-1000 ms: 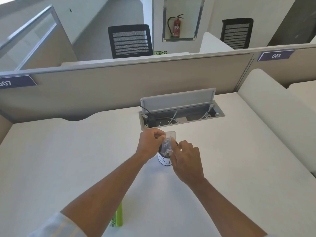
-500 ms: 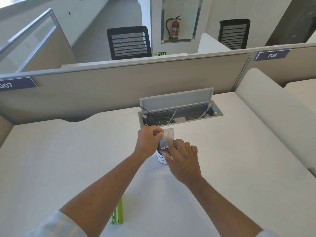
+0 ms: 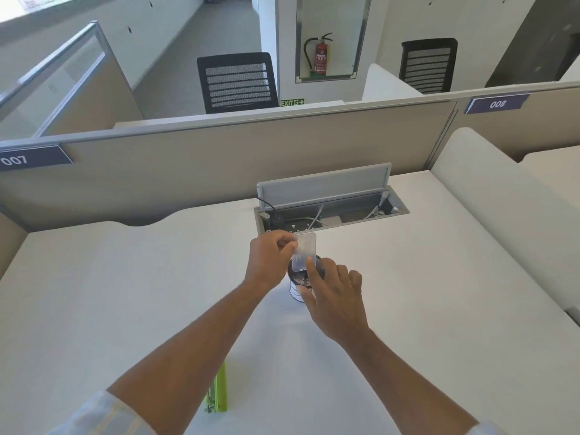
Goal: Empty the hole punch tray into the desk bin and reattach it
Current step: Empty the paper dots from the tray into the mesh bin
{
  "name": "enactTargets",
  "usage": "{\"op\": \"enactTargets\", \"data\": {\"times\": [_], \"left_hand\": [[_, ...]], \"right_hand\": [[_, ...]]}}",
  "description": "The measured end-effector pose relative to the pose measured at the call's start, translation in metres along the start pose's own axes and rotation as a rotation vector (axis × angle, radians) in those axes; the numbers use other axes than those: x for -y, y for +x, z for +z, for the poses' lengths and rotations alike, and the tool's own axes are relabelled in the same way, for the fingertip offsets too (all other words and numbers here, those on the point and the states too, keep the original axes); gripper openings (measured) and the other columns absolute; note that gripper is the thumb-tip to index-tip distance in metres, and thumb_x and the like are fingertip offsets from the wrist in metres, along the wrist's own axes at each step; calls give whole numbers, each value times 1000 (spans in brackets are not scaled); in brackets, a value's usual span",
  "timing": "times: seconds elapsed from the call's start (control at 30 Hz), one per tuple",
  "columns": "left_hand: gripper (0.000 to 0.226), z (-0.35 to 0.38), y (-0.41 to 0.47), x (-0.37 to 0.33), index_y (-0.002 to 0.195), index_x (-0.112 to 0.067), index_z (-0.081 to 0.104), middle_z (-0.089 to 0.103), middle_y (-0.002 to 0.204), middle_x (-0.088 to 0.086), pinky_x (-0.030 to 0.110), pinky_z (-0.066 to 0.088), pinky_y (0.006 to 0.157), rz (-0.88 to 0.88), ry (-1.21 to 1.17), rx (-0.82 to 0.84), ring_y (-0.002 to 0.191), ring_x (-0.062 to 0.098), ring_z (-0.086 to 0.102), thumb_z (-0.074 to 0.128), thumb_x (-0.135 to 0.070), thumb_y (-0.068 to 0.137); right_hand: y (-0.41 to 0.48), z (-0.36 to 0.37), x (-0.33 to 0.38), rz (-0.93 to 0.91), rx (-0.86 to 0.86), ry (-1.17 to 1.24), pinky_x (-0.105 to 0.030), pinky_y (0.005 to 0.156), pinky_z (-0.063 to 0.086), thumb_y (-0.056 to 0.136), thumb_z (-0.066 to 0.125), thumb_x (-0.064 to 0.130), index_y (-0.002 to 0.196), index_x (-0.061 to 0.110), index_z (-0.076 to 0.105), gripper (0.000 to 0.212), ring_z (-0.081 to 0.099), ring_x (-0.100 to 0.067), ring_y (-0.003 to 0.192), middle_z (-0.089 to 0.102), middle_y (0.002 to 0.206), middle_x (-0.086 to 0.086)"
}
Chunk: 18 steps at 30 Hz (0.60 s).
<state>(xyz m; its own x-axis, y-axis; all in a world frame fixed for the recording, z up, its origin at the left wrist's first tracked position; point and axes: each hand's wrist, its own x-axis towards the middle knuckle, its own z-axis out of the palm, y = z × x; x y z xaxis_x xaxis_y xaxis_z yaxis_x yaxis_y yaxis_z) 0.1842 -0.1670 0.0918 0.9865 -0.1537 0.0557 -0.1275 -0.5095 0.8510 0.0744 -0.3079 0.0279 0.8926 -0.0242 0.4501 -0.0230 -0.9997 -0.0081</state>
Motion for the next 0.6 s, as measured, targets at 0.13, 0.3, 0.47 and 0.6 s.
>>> {"op": "enactTargets", "data": {"times": [0.13, 0.3, 0.47, 0.6], "left_hand": [[13, 3, -4, 0, 107, -13, 85, 85, 101, 7, 33, 65, 89, 0, 0, 5, 89, 21, 77, 75, -16, 99], [13, 2, -3, -2, 108, -13, 84, 84, 100, 5, 31, 64, 89, 1, -11, -1, 89, 19, 77, 74, -17, 100], [13, -2, 1, -4, 108, -13, 84, 81, 98, 1, 28, 64, 85, 17, 0, -28, 86, 14, 73, 75, -18, 100], [13, -2, -1, -4, 107, -12, 84, 79, 94, -1, 31, 66, 86, 39, 3, -22, 82, 4, 71, 74, -17, 100]], "right_hand": [[9, -3, 4, 29, 25, 10, -51, 94, 39, 106, 28, 54, 148, 20, 51, 59, 63, -35, 118, 60, 146, -13], [0, 0, 7, 18, 139, 9, -58, 108, 36, 104, 38, 61, 156, 25, 44, 63, 50, -38, 144, 39, 170, -13], [-11, -5, 5, 42, 161, 20, -61, 115, 34, 99, 48, 63, 152, 26, 50, 65, 47, -40, 150, 36, 173, -13], [-5, -15, 6, 92, 155, 24, -63, 116, 33, 100, 36, 63, 155, 25, 50, 68, 42, -41, 154, 34, 174, -14]]}}
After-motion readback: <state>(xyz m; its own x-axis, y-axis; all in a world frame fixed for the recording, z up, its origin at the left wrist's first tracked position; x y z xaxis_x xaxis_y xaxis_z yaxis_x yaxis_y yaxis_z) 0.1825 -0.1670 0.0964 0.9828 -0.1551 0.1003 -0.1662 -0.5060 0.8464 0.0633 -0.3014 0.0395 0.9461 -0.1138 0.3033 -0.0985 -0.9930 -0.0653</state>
